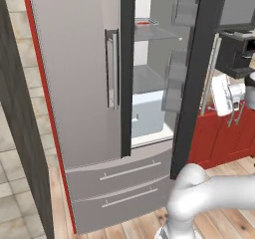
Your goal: Place the tupperware on the top shelf of the fridge. Make space for the tupperware among the existing items by rearranging them on the shelves if needed. Close the fridge door when finished.
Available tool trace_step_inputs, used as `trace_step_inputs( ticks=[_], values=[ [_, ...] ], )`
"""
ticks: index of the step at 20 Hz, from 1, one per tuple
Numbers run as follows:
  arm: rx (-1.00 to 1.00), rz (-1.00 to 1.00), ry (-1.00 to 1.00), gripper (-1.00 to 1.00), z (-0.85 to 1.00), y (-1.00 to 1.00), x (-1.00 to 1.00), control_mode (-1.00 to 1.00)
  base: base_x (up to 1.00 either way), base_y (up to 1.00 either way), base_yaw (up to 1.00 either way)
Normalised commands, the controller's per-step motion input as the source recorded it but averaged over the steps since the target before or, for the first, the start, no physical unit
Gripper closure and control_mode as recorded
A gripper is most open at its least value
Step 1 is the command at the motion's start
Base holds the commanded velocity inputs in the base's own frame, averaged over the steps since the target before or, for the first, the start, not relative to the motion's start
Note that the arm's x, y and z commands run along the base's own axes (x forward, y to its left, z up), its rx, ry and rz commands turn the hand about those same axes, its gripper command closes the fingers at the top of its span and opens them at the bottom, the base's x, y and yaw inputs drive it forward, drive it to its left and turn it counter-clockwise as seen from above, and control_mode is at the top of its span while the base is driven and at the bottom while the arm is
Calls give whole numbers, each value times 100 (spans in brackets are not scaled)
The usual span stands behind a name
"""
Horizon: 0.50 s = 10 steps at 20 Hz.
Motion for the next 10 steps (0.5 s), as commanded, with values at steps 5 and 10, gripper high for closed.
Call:
trace_step_inputs(
  ticks=[5, 10],
  values=[
    [-14, 48, 7, -100, -16, 100, 7, -100, 0, 0, 0],
    [-16, 26, -13, -100, -23, 100, 27, -100, 0, 0, 0]
  ],
)
